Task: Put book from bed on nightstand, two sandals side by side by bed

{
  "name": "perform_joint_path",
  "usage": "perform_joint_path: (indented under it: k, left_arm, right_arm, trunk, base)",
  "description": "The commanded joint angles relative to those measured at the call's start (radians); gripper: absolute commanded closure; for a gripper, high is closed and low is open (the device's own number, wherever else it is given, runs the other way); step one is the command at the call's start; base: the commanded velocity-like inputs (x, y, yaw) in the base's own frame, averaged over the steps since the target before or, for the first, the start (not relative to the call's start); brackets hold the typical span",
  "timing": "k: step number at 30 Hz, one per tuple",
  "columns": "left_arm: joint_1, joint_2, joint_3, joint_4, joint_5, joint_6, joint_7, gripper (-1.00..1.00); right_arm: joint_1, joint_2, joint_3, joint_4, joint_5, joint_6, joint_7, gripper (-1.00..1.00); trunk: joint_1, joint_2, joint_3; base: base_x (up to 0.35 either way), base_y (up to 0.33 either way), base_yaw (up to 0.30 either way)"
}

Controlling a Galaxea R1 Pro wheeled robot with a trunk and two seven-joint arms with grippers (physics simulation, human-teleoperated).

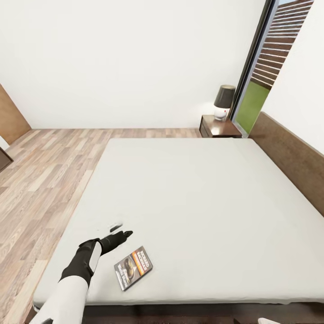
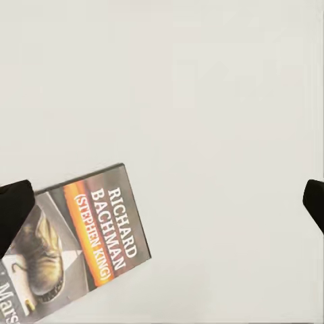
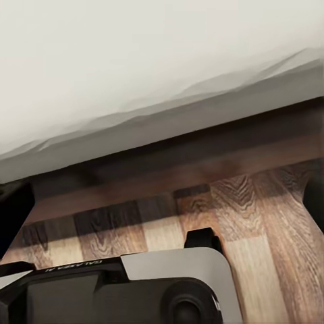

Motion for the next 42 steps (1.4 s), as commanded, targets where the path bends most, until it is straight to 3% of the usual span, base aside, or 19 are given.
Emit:
perform_joint_path:
  k: [1, 4, 7, 42]
  left_arm:
    - [-0.04, -0.002, 0.008, -0.017, -0.01, 0.061, -0.008, -1.0]
    - [-0.096, -0.003, 0.008, -0.028, -0.009, 0.142, -0.006, -1.0]
    - [-0.112, -0.007, 0.008, -0.029, -0.008, 0.162, -0.006, -1.0]
    - [-0.12, -0.01, 0.007, -0.026, -0.008, 0.17, -0.007, -1.0]
  right_arm:
    - [-0.001, 0.0, 0.008, 0.002, -0.01, -0.003, 0.005, -1.0]
    - [-0.001, 0.0, 0.008, 0.002, -0.01, -0.003, 0.004, -1.0]
    - [-0.001, 0.0, 0.008, 0.002, -0.01, -0.003, 0.004, -1.0]
    - [-0.001, -0.002, 0.007, 0.002, -0.013, -0.003, 0.008, -1.0]
  trunk:
    - [0.0, -0.002, -0.004]
    - [0.0, -0.002, -0.008]
    - [0.0, -0.002, -0.013]
    - [0.004, -0.009, -0.072]
  base:
    - [0.0, 0.0, 0.0]
    - [0.0, 0.0, 0.0]
    - [0.0, 0.0, 0.0]
    - [0.0, 0.0, 0.0]
